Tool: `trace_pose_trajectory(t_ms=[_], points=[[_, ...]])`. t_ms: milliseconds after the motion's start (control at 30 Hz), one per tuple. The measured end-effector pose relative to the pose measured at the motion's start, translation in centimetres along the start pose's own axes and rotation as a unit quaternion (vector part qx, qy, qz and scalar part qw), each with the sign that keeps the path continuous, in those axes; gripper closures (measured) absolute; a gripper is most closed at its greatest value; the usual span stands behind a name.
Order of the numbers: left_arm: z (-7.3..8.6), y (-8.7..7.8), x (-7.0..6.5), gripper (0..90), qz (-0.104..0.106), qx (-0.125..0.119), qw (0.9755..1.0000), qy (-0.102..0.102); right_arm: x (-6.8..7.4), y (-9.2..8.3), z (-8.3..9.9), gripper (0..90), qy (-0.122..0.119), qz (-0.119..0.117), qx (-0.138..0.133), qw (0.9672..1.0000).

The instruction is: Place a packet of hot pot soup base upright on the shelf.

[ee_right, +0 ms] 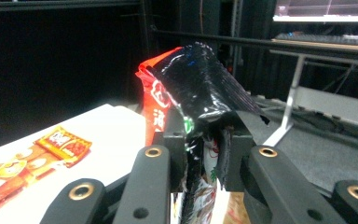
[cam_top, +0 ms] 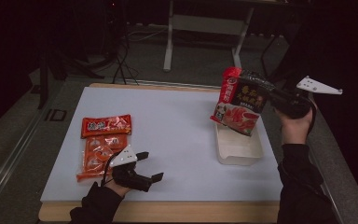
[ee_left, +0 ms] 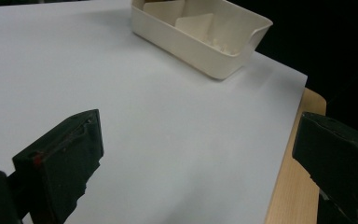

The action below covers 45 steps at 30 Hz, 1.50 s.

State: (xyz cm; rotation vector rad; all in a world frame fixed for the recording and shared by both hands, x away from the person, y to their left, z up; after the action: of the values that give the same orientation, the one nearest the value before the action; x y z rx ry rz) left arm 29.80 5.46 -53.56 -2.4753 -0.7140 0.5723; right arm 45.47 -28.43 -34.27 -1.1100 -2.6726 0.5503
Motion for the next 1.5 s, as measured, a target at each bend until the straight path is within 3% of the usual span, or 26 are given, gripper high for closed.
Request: trace_pose_trajectory(t_ms=[167, 367, 667, 1000, 1500], points=[[0.1, 0.1, 0.2, 2.2, 0.003, -0.001, 1.0, -0.004, -2.4, 0.5, 0.7, 76.5, 0.014, 0.021, 0.009, 0.9996], [0.1, 0.3, 0.2, 2.2, 0.005, -0.001, 1.0, -0.005, -4.6, 1.7, 1.8, 76.4, 0.018, 0.011, 0.017, 0.9996], [0.3, 0.3, 0.3, 2.2, 0.007, -0.003, 1.0, -0.006, -6.0, 3.3, 3.4, 76.3, 0.0, 0.019, 0.034, 0.9992], [0.4, 0.5, 0.3, 2.2, 0.009, -0.001, 0.9999, -0.009, -6.0, 4.6, 3.8, 75.9, -0.009, 0.009, 0.034, 0.9994], [0.5, 0.5, 0.3, 2.2, 0.011, 0.0, 0.9999, -0.012, -5.1, 4.7, 3.6, 75.3, -0.017, -0.011, 0.033, 0.9993]])
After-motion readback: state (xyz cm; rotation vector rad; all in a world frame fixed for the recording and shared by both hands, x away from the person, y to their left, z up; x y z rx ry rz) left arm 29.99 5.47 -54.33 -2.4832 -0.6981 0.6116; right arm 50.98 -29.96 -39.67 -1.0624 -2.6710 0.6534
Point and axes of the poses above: each handheld gripper's, and its own axes: y roughly forward along the jaws, z roughly out of its underside, x roughly to its left, the point moved 9 cm from there along y, roughly forward along the jaws, and after that the axes turned 13 degrees about x, right-handed, at the moved point
